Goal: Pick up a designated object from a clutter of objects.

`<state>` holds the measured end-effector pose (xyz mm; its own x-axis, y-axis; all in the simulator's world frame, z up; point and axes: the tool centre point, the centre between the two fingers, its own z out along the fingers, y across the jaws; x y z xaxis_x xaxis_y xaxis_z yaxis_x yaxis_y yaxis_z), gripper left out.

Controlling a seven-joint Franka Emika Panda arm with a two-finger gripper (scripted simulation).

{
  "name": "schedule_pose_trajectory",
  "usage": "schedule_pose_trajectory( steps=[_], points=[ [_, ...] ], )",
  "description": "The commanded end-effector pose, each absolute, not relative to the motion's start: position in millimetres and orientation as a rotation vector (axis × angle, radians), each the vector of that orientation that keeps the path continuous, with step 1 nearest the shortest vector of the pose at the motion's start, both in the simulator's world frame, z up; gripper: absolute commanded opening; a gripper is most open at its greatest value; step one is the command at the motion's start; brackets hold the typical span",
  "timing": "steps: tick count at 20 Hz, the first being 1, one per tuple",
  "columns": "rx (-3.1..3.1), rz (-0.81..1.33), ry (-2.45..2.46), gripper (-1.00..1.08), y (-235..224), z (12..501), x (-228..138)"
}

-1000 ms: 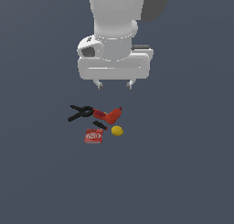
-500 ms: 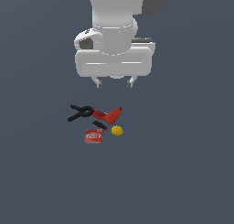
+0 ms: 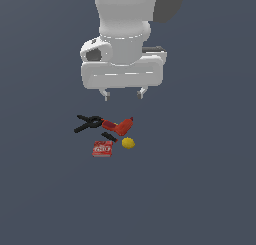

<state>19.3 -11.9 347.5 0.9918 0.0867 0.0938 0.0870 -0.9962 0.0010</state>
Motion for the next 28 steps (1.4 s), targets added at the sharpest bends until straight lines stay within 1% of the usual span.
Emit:
schedule_pose_trajectory(
  steps=[1,8,28],
  points=[
    [-3.132,-0.144,-0.183,1.0,-14,342,21],
    [-3.124,-0.131,-0.373,1.0,-24,320,28],
    [-2.976,-0.078,-1.074,1.0,-60,234,44]
  ],
)
